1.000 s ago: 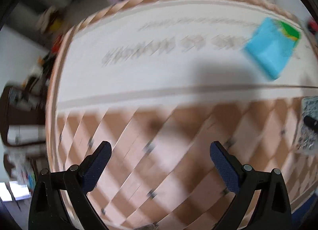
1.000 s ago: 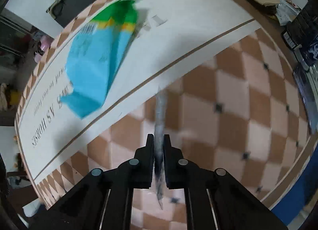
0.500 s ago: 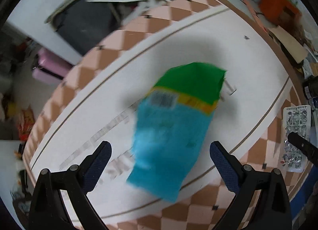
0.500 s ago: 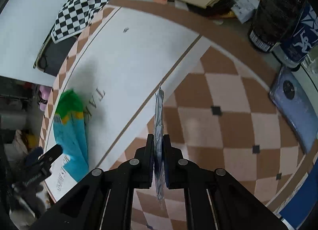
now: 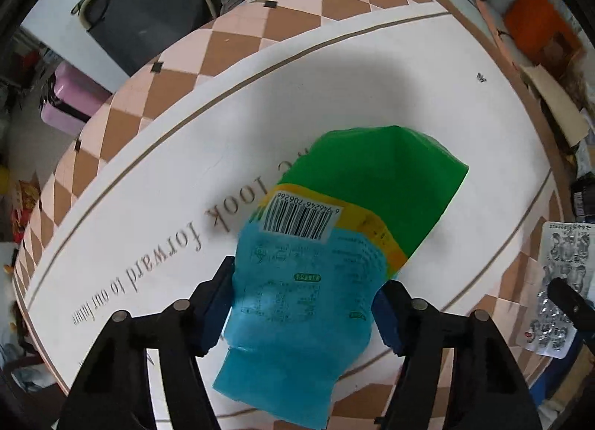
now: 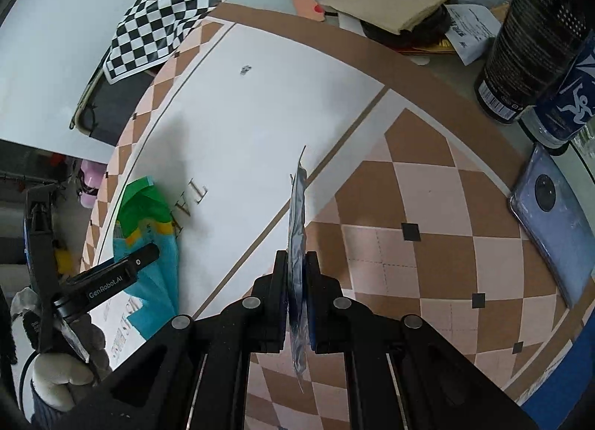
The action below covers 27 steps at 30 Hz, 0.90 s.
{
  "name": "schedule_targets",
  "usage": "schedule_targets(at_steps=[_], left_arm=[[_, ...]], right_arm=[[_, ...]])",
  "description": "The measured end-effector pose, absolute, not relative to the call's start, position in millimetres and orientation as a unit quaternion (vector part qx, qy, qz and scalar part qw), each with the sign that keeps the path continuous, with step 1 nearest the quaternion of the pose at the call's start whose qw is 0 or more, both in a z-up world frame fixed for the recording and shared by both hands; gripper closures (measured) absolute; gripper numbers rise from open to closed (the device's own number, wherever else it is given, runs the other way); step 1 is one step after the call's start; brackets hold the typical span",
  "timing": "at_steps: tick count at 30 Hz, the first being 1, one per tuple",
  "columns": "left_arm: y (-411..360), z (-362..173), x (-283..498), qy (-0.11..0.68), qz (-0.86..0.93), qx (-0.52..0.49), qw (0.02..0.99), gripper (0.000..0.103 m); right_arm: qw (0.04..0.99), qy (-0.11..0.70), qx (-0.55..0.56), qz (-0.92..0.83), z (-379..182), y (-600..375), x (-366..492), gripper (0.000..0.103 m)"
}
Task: Collect trash
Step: 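Grasp the blue-green snack bag with the left tool while the right tool grasps the blister pack, then carry the snack bag and blister pack over the bin and release both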
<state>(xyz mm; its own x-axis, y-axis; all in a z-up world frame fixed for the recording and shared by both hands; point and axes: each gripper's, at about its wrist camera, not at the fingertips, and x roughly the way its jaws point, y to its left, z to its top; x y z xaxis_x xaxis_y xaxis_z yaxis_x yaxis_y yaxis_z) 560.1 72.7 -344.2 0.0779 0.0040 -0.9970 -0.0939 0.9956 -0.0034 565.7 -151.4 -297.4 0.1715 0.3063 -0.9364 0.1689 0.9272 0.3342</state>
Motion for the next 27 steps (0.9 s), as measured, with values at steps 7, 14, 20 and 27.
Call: schedule_targets(at_steps=[7, 14, 20, 27], left_arm=[[68.3, -304.0, 529.8, 0.645, 0.064, -0.034, 0.761, 0.041], [101.6, -258.5, 443.5, 0.596, 0.114, -0.05, 0.793, 0.041], [127.1, -233.1, 339.0, 0.565, 0.158, -0.078, 0.806, 0.041], [130.1, -208.9, 196.4, 0.533, 0.189, -0.118, 0.816, 0.041]], right_arm=[[0.75, 0.635, 0.17, 0.071, -280.9, -138.9, 549.5, 0.095], [0.762, 0.624, 0.137, 0.109, -256.1, -117.6, 506.3, 0.095], [0.768, 0.613, 0.109, 0.151, -232.9, -96.8, 442.6, 0.095], [0.772, 0.594, 0.084, 0.208, -208.4, -77.3, 322.7, 0.095]])
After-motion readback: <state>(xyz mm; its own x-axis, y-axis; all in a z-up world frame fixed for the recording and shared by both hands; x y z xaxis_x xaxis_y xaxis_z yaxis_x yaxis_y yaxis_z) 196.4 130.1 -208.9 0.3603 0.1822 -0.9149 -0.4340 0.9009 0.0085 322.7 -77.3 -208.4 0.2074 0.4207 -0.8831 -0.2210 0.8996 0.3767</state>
